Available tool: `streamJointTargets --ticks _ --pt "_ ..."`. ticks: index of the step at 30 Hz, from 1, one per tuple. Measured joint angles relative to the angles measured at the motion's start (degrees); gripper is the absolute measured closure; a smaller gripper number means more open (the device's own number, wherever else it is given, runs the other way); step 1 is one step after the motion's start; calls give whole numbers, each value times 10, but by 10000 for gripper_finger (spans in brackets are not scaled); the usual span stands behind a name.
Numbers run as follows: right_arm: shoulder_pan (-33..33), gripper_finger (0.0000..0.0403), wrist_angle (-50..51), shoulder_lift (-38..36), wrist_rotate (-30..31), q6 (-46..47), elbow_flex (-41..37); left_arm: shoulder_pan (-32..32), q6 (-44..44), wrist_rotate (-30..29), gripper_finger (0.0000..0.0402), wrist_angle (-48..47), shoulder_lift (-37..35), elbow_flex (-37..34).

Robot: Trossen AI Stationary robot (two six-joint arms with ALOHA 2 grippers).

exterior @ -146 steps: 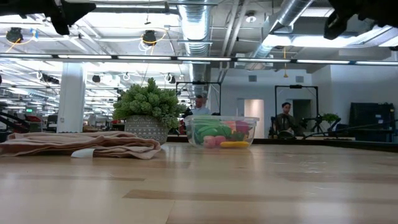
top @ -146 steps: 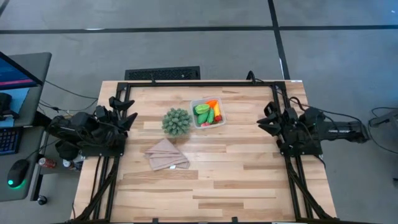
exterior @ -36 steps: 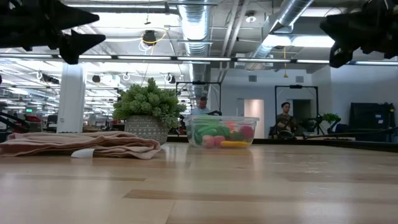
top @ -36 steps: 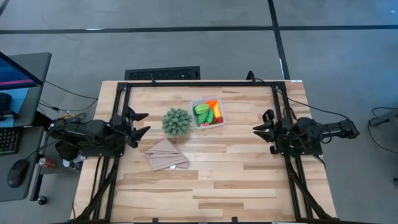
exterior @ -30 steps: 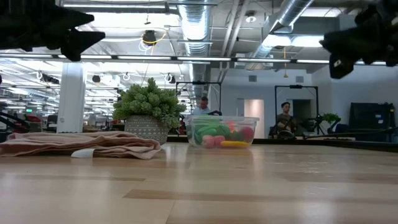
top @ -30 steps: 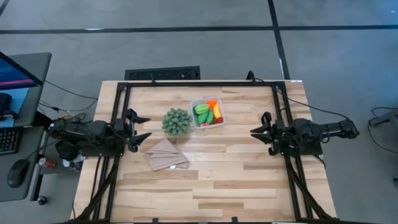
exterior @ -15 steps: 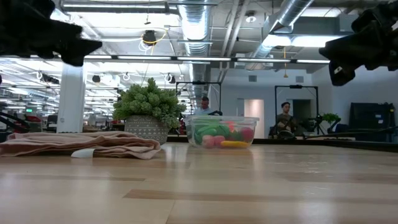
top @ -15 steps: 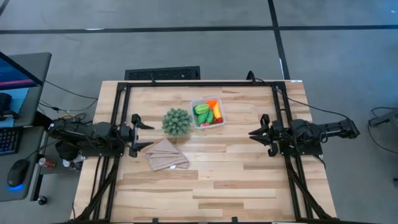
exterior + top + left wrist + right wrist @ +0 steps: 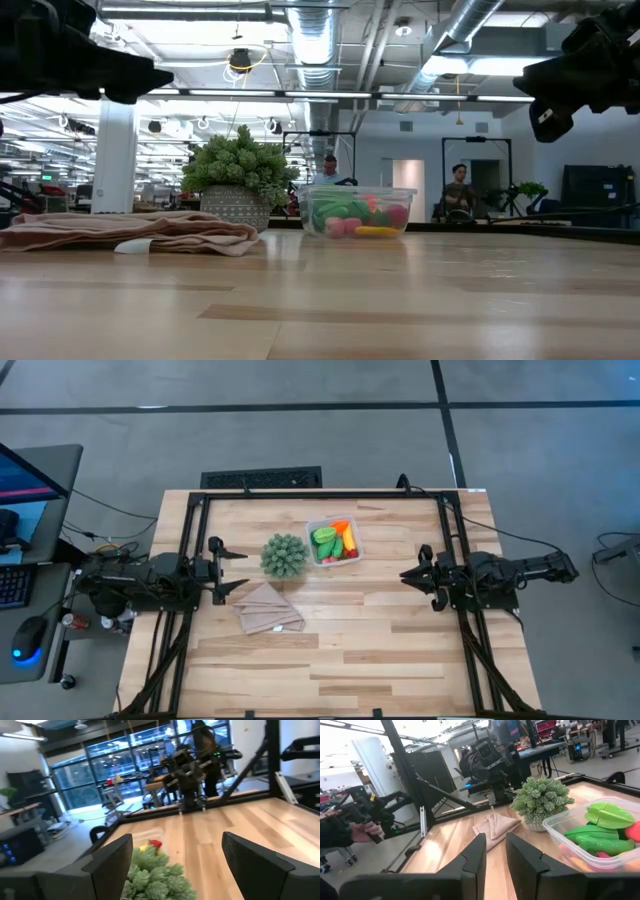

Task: Pick and placing Produce into tupperware
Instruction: Return to Home Position

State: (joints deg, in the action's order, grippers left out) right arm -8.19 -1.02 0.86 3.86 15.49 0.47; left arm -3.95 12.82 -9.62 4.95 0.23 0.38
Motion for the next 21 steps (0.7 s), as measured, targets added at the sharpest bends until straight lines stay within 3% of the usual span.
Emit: streamJointTargets --ticks 4,9,14,21 --pt "0 335 0 0 0 0 0 22 1 58 102 -1 0 0" --pt "0 335 0 0 0 -1 0 49 2 75 102 -3 0 0" --pt "0 335 0 0 0 -7 0 59 -8 129 102 -16 0 0" --pt "0 335 1 0 -2 -35 0 59 -23 135 102 -24 0 0"
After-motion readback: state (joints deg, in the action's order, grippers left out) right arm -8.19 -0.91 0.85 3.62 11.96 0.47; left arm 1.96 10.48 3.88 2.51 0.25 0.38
